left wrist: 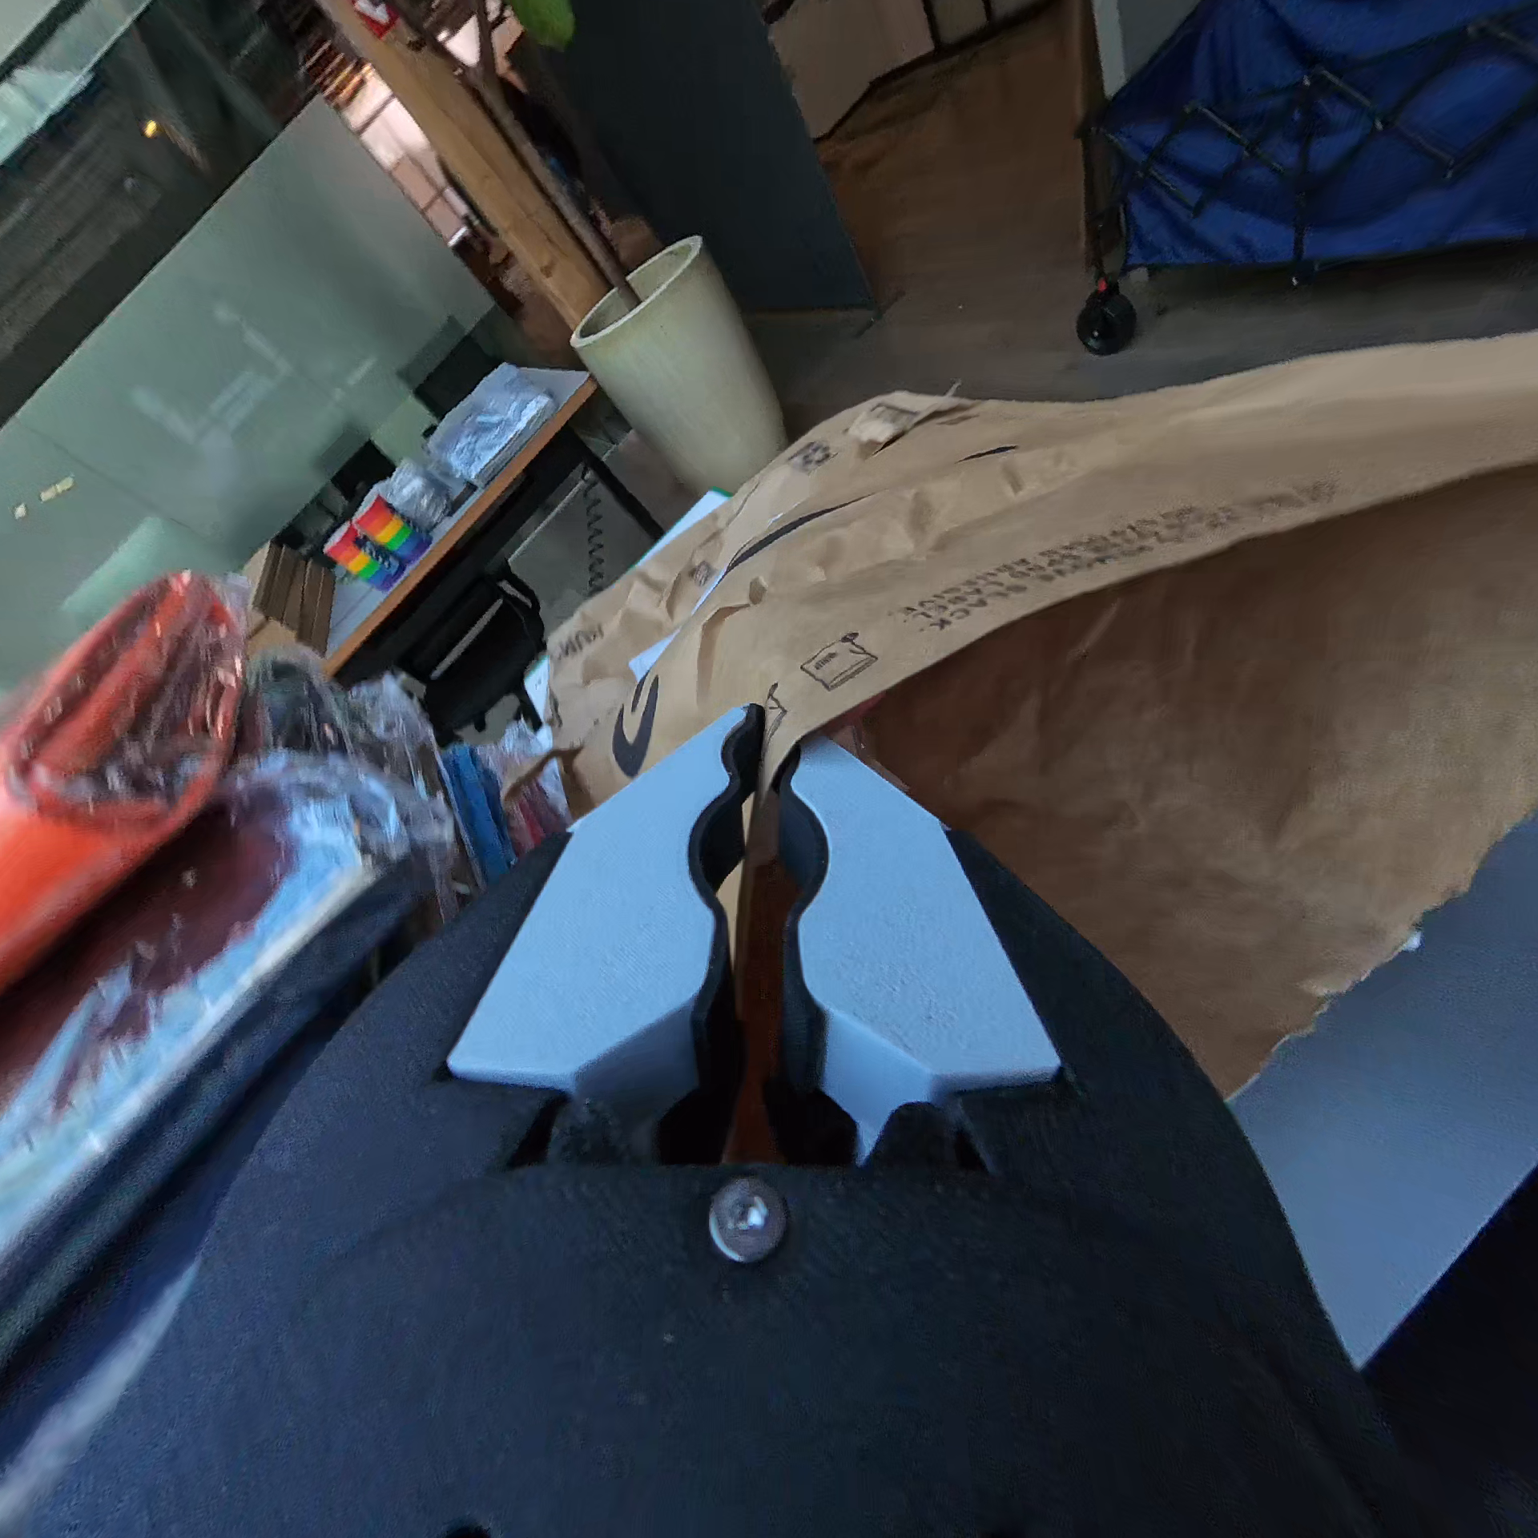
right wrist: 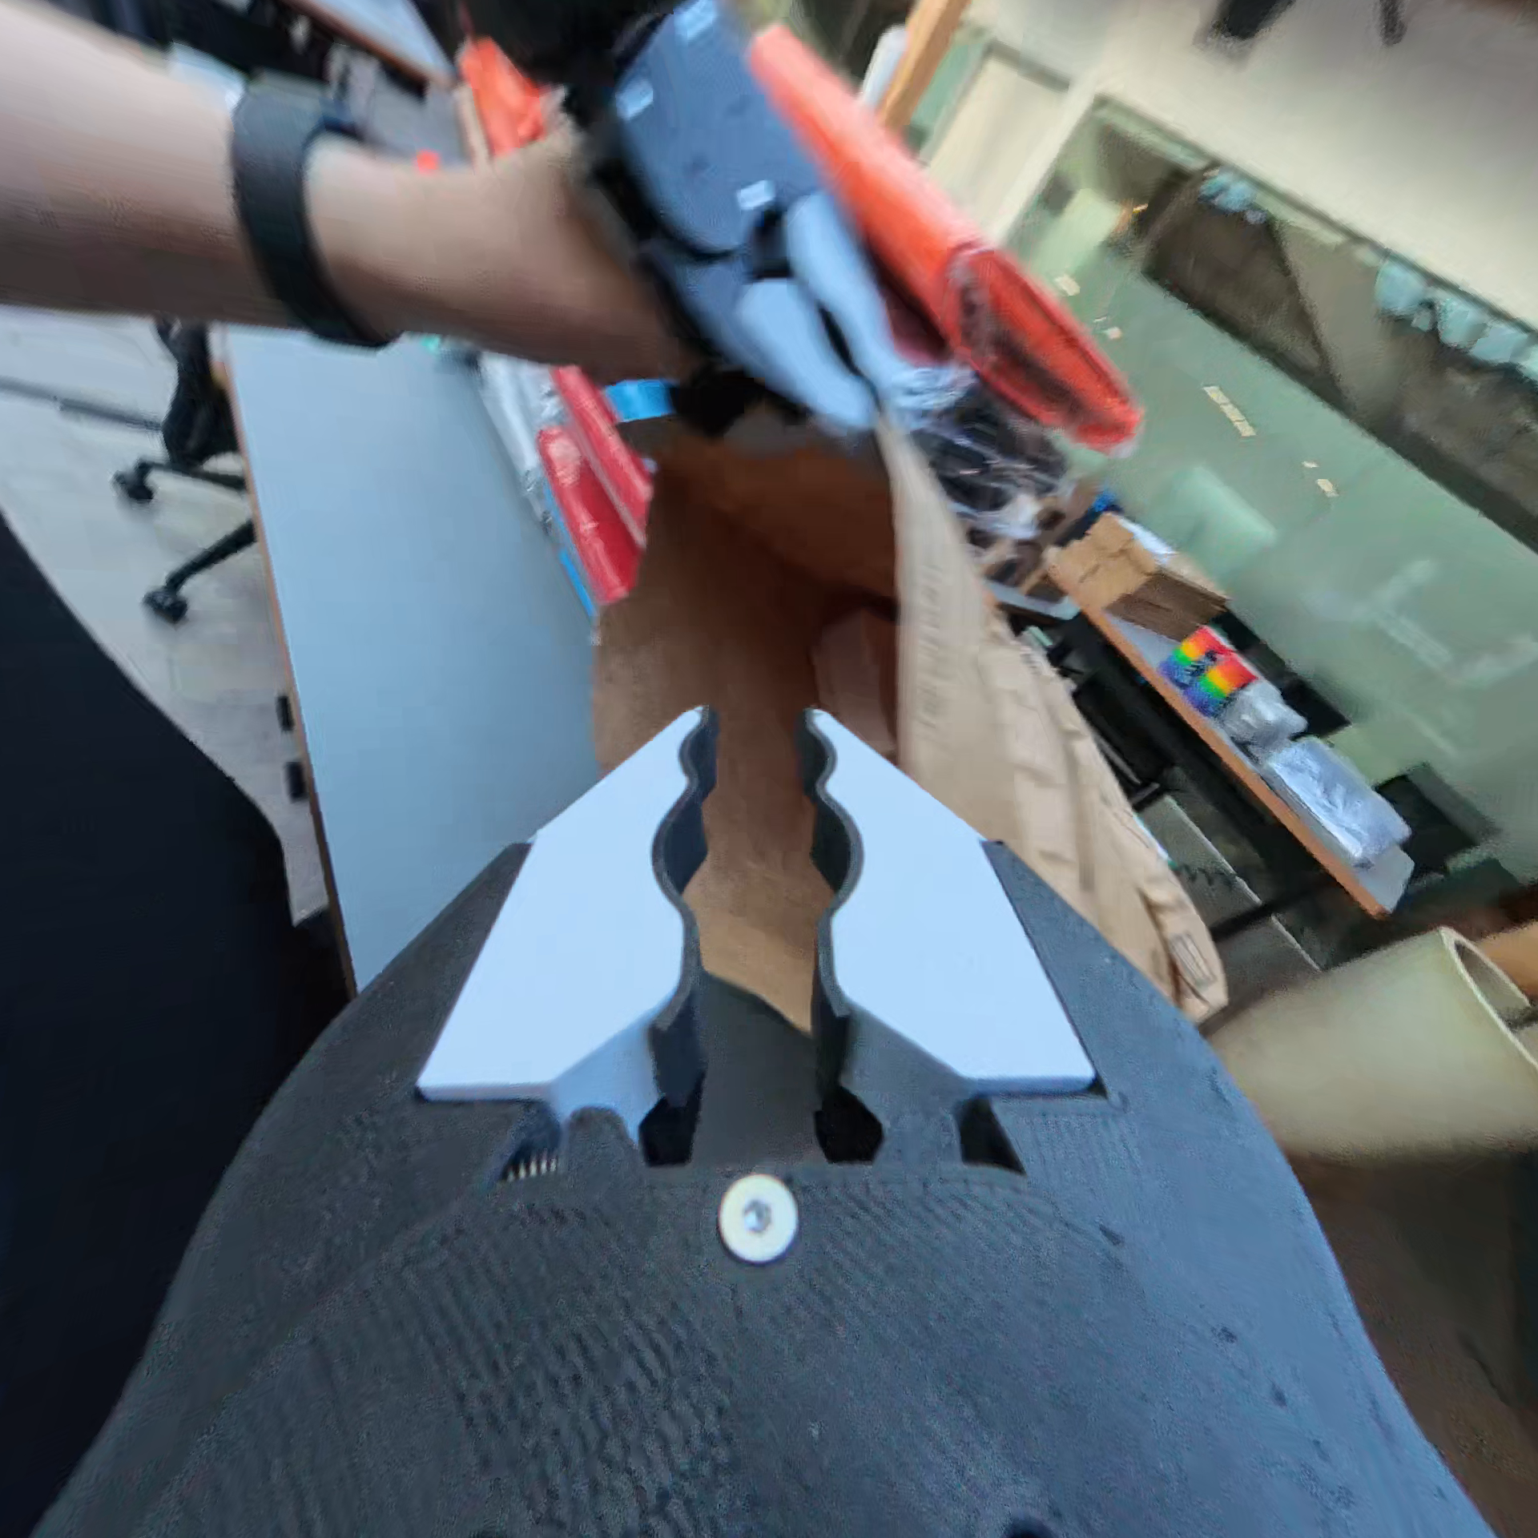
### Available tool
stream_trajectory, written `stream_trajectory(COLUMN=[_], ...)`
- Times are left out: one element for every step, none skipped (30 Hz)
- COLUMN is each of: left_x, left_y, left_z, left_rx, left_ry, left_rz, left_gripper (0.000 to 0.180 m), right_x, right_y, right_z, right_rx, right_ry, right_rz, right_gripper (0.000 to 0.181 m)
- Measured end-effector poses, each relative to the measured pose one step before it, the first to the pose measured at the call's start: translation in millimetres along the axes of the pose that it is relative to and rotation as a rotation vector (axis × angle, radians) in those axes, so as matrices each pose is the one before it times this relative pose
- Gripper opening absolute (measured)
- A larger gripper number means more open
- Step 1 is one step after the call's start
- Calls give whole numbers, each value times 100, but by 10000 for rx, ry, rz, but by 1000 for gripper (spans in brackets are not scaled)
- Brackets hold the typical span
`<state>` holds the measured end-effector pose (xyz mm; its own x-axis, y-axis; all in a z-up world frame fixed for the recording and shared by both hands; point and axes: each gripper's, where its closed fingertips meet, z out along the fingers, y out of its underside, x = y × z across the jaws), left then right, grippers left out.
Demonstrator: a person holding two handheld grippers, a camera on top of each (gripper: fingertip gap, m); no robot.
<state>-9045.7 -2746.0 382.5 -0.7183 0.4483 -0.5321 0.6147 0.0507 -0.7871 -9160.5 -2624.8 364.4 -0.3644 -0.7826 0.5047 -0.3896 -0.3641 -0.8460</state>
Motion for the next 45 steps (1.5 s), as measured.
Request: stream_trajectory(left_x=[-302, -133, -33, -115, -145, -18, 246, 413, 277, 144, 201, 277, 436, 670, 953, 1406, 1462, 987, 582, 807, 1352, 1054, 324, 151, 103, -88, -216, -375, -116, 441, 536, 317, 294, -5, -169, 141, 168, 193, 362, 274, -166, -127, 30, 10, 6], left_y=[1341, 1244, 1132, 993, 939, 757, 469, 318, 315, 364, 329, 240, 137, 149, 86, 53, 323, 694, 800, 668, 506, 604, 685, 596, 415, 289, 277, 337, 323, 192, -23, -208, -181, -43, 26, -56, -61, -124, -330, -391, -131, 20, -19, -38, -19], left_z=[-456, -355, -226, -135, -79, -97, -131, -200, -326, -520, -815, -1059, -1246, -1318, -1204, -887, -476, -123, 67, 149, 237, 380, 465, 535, 647, 762, 854, 941, 933, 767, 620, 533, 495, 509, 512, 389, 236, 53, -137, -281, -337, -271, -262, -299, -391], left_rx=[18, -22, -72, -113, -217, -251, -175, -149, -150, -126, -57, 81, 220, 292, 371, 347, 139, -97, -106, 82, 224, 165, 59, 57, 96, 47, -96, -224, -296, -244, -108, 30, 33, -68, -136, -129, -142, -71, 107, 162, -22, -120, -84, -83, -75], left_ry=[-125, 35, 94, -8, -116, -123, -41, 13, -126, -248, -296, -364, -396, -381, -310, -85, -74, -363, -557, -293, 223, 249, -13, 20, 98, 73, 30, -105, -41, 240, 304, 174, 170, 2, -107, 69, 78, 88, 145, 38, -236, -178, -61, -26, 12], left_rz=[-579, -679, -608, -395, -209, -161, -231, -341, -430, -483, -510, -492, -477, -565, -740, -830, -743, -568, -522, -747, -965, -915, -645, -479, -442, -345, -256, -204, -207, -304, -356, -223, 60, 150, 82, 92, 95, -24, -124, 30, 159, 171, 120, 86, 47], left_gripper=[0, 1, 3, 5, 6, 10, 14, 18, 22, 29, 37, 42, 45, 45, 45, 46, 46, 49, 54, 56, 59, 65, 74, 77, 81, 81, 78, 76, 72, 60, 52, 40, 14, 4, 1, 0, 0, 0, 0, 0, 0, 0, 0, 0, 0], right_x=[1152, 1360, 1690, 1922, 1851, 1774, 2021, 2054, 1913, 1913, 1850, 1773, 1742, 1664, 1569, 1395, 927, 618, 677, 1005, 1073, 1040, 1004, 1023, 1051, 1038, 1040, 1023, 1016, 1251, 1398, 1424, 1451, 1191, 933, 719, -370, -1407, -475, -153, -208, -573, -874, -1073, -1256], right_y=[739, 1883, 2626, 2829, 2520, 1822, 978, 379, 23, -332, -514, -435, -416, -501, -415, -573, -735, -740, -898, -954, -822, -736, -802, -829, -650, -515, -697, -708, -672, -636, -661, -568, -322, -296, -99, 209, 319, 693, 931, 423, 371, 469, 609, 1087, 1637], right_z=[-1438, -939, -505, -164, 87, 93, -99, -272, -335, -367, -298, -136, 23, 124, 228, 431, 680, 914, 1077, 1230, 1412, 1559, 1599, 1648, 1670, 1727, 1830, 1872, 1838, 1789, 1741, 1713, 1684, 1689, 1662, 1578, 1303, 895, 695, 82, -183, -286, -499, -753, -1091], right_rx=[-58, -544, -777, -756, -583, -310, 48, 187, 129, 118, 49, -138, -251, -170, -157, -63, 52, 27, 64, 44, -94, -189, -125, -53, -125, -185, -91, -100, -137, -179, -161, -185, -338, -335, -411, -626, -730, -825, -825, -369, -120, 40, 196, 252, 248], right_ry=[364, 183, 132, 42, -204, -382, -274, -248, -325, -286, -259, -282, -247, -175, -135, -148, -341, -478, -407, -150, -51, -39, -44, -27, -16, -43, -82, -153, -216, -119, -50, -68, -96, -314, -570, -780, -1426, -1983, -1227, -712, -258, -90, 33, 151, 172], right_rz=[474, 737, 871, 883, 917, 867, 723, 579, 393, 245, 93, -12, -93, -249, -199, -61, -19, 61, 107, -36, -202, -321, -399, -330, -244, -130, 69, 200, 210, 208, 126, 62, -33, -62, 236, 584, 683, 767, 813, 261, -256, -271, 13, -12, -146], right_gripper=[22, 20, 29, 34, 35, 35, 35, 35, 35, 35, 35, 35, 35, 35, 35, 35, 35, 35, 35, 35, 36, 38, 41, 45, 50, 52, 59, 63, 64, 65, 66, 67, 68, 63, 59, 54, 50, 45, 41, 37, 33, 29, 25, 21, 16])
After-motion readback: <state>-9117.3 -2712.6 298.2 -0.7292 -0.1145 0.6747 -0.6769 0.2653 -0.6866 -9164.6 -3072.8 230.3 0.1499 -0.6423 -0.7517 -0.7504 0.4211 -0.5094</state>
